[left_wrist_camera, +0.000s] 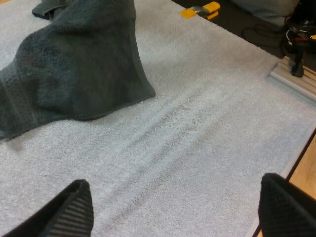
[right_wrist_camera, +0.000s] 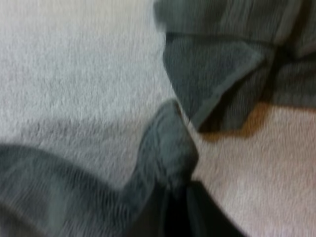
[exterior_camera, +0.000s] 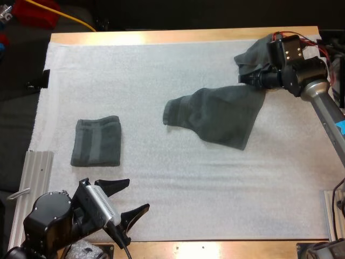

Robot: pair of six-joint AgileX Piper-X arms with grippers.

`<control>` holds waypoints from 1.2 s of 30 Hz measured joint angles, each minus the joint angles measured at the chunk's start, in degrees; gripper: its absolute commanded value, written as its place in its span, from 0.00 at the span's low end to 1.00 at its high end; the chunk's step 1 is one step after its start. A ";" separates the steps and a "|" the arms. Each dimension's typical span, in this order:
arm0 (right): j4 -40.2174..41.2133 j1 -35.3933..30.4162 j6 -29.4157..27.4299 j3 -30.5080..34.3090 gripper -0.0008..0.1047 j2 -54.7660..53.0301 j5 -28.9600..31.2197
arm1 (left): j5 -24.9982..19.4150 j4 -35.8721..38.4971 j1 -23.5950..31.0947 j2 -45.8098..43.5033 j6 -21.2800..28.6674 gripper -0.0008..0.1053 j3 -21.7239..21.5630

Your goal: Pick towel from pile, fold and stack

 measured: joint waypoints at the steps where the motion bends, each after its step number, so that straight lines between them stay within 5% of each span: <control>1: -0.25 0.00 0.24 0.00 0.06 0.00 0.00 | 0.00 0.00 0.00 0.00 0.00 0.64 0.00; 9: 1.44 0.00 0.42 0.00 0.75 0.00 0.00 | -1.94 0.00 0.00 0.00 0.00 0.64 0.00; 22: 12.51 0.00 0.62 0.00 0.76 -6.10 -1.41 | -3.96 -0.24 0.00 8.03 0.00 0.64 0.00; 36: 15.65 0.00 6.29 0.92 0.74 -8.57 -9.88 | -4.37 -12.26 0.00 22.34 -0.28 0.64 0.00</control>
